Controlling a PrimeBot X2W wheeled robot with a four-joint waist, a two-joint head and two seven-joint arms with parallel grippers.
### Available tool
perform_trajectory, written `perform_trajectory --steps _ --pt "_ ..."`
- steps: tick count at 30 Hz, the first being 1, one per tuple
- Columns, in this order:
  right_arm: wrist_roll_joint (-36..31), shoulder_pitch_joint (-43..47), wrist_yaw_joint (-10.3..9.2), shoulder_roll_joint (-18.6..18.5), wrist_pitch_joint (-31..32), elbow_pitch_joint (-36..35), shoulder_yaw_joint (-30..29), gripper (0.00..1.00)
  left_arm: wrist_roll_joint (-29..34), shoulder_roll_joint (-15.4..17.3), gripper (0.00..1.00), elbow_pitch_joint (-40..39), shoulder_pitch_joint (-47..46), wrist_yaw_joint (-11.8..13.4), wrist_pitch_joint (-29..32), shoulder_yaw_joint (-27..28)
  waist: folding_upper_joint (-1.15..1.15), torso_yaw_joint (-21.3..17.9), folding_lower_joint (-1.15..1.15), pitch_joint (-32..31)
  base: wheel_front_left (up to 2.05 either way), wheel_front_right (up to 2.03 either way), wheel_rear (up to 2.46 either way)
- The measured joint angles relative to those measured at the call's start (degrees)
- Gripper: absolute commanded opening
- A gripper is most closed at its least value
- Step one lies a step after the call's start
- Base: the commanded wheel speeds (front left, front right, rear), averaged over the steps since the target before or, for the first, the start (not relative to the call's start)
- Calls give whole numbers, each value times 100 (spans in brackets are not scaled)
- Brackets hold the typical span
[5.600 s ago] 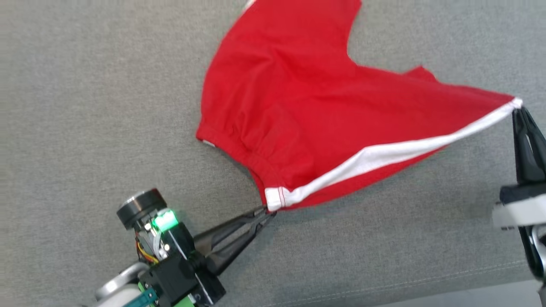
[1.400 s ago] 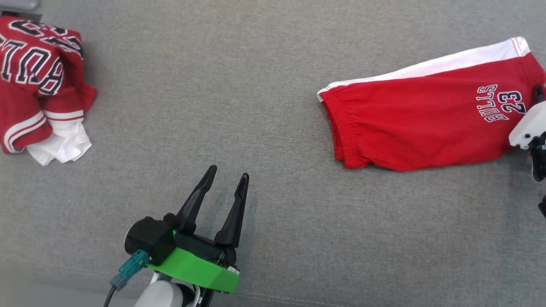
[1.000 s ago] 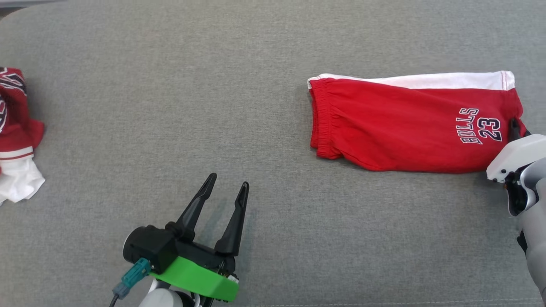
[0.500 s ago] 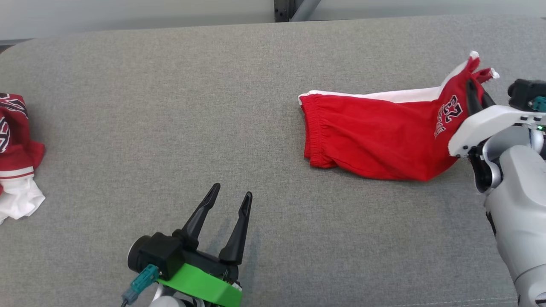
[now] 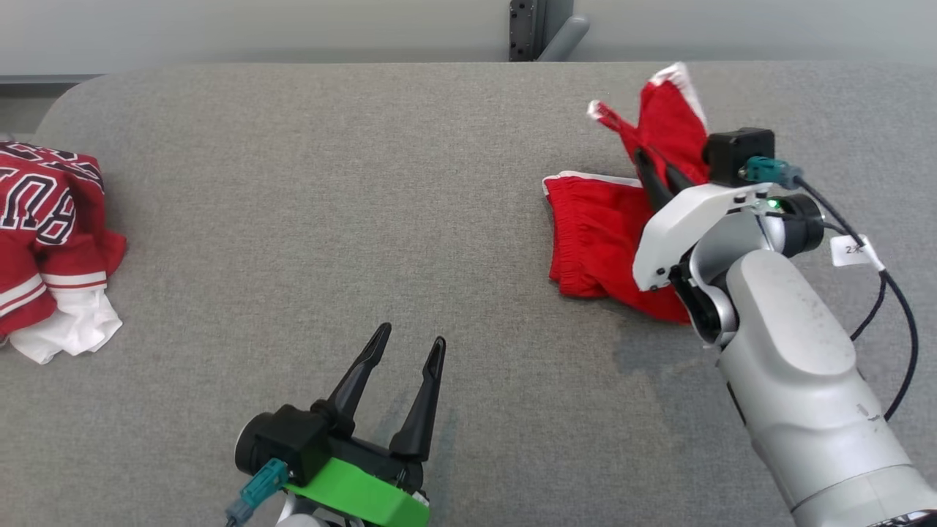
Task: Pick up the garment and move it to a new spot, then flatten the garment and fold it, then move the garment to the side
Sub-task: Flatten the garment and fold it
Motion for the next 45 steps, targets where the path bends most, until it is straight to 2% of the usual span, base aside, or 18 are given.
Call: perform_trajectory --steps 10,11,12,14,17,20,27,33,38,45 --pt "-169 287 0 207 236 -24 549 1 -64 -29 100 52 -43 0 0 -38 0 282 0 108 0 0 0" --pt "-168 301 0 218 235 -15 584 24 -67 -30 100 53 -54 0 0 -30 0 295 0 123 0 0 0" --pt "-157 314 0 230 230 -14 628 100 -67 -31 100 53 -65 0 0 -22 0 303 0 136 0 0 0" --pt "-81 324 0 233 155 -45 699 100 -68 -33 100 54 -68 0 0 -2 0 299 0 147 0 0 0" --pt "472 465 0 236 75 -394 1109 100 -67 -46 100 64 -62 0 1 49 0 223 0 119 0 0 0" --pt "536 503 0 257 -174 -756 1111 100 -64 -56 100 64 -51 0 1 104 0 126 0 81 0 0 0" --pt "202 1020 0 -40 -761 -1372 486 100 1 -89 100 82 87 8 0 372 0 -159 0 -91 0 0 0" --pt "-55 2002 0 -324 -1093 -1552 -153 100 70 -120 100 100 325 124 1 601 0 -328 0 -366 0 0 0" --pt "-216 2754 0 -372 -1419 -1812 -433 100 69 -153 100 13 603 275 0 897 0 -468 0 -583 0 0 0" --pt "-526 3606 0 -261 -1636 -2353 -502 100 154 -183 100 -208 977 455 0 1355 0 -650 0 -860 0 0 0"
